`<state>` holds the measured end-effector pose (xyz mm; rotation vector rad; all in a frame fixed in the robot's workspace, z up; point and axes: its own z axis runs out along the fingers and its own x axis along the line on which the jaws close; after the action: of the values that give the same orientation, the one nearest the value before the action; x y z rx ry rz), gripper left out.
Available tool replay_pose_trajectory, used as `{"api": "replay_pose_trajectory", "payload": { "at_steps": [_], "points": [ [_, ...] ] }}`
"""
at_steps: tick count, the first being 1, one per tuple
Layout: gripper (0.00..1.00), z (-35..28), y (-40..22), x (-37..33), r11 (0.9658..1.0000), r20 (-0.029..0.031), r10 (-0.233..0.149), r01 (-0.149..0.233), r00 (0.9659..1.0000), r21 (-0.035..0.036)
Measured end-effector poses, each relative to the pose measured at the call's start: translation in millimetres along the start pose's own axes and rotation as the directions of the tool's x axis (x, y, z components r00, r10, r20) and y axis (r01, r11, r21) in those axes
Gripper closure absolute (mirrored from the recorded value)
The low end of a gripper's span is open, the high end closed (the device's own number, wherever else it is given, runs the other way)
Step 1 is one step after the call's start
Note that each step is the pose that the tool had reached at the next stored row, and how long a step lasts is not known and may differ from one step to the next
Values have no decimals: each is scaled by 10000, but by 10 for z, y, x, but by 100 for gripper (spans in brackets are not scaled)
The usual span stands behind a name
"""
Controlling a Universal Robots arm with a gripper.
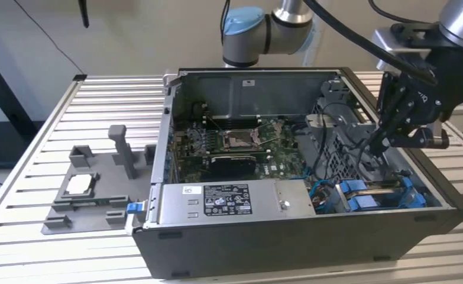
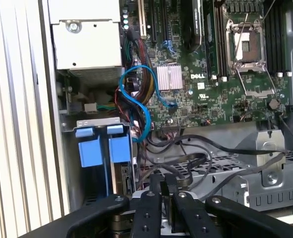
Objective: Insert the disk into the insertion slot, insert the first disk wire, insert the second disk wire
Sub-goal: 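Insert the second disk wire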
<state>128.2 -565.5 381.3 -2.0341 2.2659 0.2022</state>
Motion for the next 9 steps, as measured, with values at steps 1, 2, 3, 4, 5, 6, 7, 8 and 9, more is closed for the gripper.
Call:
{"api": "replay_pose_trajectory", "payload": {
  "at_steps": [1,2,3,4,5,6,7,8,9],
  "points": [
    [84,1,0,13,10000,0,-11,11,10000,-2],
    [84,-1,-1,32,10000,-2,-22,22,10000,-4],
    [84,-2,-2,50,10000,-2,-30,30,10000,-5],
    [84,-4,-4,79,10000,-3,-44,44,10000,-7],
    [84,-5,-6,102,10000,-2,-54,54,10000,-9],
    [84,-6,-8,124,10000,-3,-65,65,10000,-10],
    [84,-7,-11,145,10000,-3,-77,77,10000,-12],
    [84,-7,-13,167,10000,-4,-92,92,10000,-15],
    [84,-8,-14,183,9999,-5,-104,104,9999,-16]
  ]
}}
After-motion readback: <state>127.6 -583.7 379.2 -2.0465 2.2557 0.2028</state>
